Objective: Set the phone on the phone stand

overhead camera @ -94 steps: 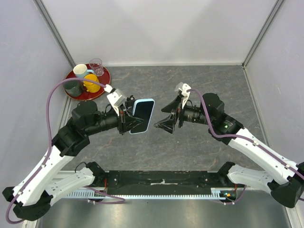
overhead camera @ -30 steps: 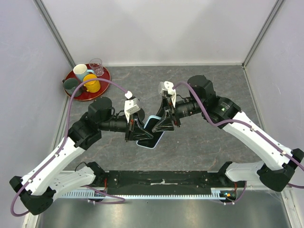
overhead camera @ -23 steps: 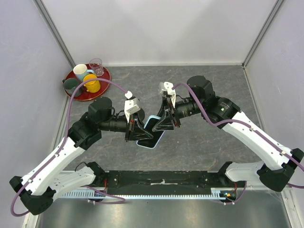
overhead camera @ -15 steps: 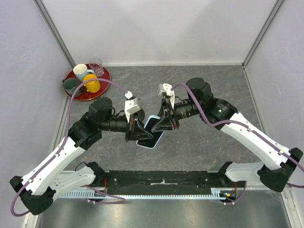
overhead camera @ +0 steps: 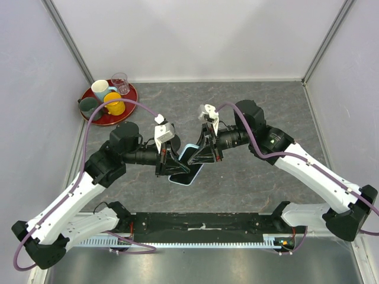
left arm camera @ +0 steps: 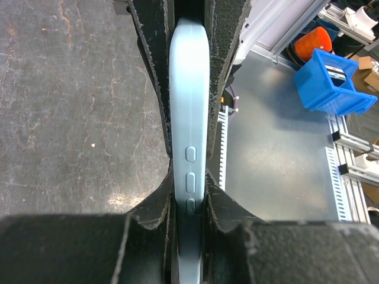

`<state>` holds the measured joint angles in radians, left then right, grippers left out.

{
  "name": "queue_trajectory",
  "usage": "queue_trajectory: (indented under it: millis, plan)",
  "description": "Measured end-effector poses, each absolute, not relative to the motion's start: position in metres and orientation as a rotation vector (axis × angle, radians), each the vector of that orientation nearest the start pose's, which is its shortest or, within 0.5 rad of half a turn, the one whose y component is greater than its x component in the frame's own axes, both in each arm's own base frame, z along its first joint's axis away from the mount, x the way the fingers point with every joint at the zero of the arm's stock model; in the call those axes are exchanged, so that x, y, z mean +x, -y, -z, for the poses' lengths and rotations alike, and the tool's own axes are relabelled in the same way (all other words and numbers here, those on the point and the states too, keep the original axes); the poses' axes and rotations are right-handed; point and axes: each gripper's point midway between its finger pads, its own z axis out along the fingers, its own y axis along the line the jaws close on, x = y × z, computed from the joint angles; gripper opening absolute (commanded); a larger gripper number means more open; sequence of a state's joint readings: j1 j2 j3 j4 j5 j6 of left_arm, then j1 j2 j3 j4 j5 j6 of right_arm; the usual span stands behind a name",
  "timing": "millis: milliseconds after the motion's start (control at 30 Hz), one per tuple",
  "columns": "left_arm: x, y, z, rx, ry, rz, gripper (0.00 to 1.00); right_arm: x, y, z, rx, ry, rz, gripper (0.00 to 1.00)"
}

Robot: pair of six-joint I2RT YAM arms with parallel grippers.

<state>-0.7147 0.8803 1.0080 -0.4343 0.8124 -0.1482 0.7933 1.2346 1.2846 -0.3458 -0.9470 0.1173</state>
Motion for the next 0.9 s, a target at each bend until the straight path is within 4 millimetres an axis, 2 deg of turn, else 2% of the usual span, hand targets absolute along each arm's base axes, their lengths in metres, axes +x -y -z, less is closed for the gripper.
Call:
queue_trajectory:
  millis: [33, 133, 200, 233, 267, 400, 500, 600, 633, 733, 800, 900]
  plan:
    - [0.108, 0.267, -0.311, 1.108, -1.668, 1.329, 0.4, 0.127, -0.335, -0.345, -1.291, -1.538, -1.48, 0.0]
    - [0.113, 0.267, -0.313, 1.08, -1.668, 1.299, 0.64, 0.129, -0.333, -0.342, -1.235, -1.528, -1.451, 0.0]
    - [0.123, 0.263, -0.316, 1.015, -1.676, 1.234, 0.66, 0.135, -0.33, -0.337, -1.179, -1.559, -1.403, 0.0]
    - [0.128, 0.26, -0.318, 0.98, -1.68, 1.196, 0.73, 0.139, -0.329, -0.335, -1.152, -1.575, -1.375, 0.0]
    - [0.137, 0.254, -0.32, 0.919, -1.691, 1.132, 0.75, 0.147, -0.327, -0.332, -1.108, -1.598, -1.329, 0.0]
    - [0.182, 0.211, -0.324, 0.566, -1.769, 0.828, 0.75, 0.182, -0.308, -0.322, -0.901, -1.686, -1.095, 0.0]
    - [0.208, 0.181, -0.318, 0.363, -1.823, 0.638, 0.73, 0.206, -0.273, -0.317, -0.706, -1.736, -0.879, 0.0]
    - [0.239, 0.163, -0.291, 0.206, -1.941, 0.428, 0.63, 0.22, -0.233, -0.318, -0.535, -1.74, -0.704, 0.0]
    - [0.247, 0.16, -0.28, 0.178, -1.975, 0.369, 0.58, 0.22, -0.23, -0.319, -0.524, -1.739, -0.692, 0.0]
    - [0.271, 0.154, -0.239, 0.135, -2.084, 0.169, 0.52, 0.222, -0.216, -0.326, -0.465, -1.722, -0.649, 0.0]
    - [0.278, 0.151, -0.217, 0.134, -2.123, 0.085, 0.5, 0.223, -0.213, -0.326, -0.451, -1.722, -0.633, 0.0]
    - [0.284, 0.145, -0.202, 0.125, -2.143, 0.009, 0.45, 0.223, -0.212, -0.32, -0.456, -1.742, -0.623, 0.0]
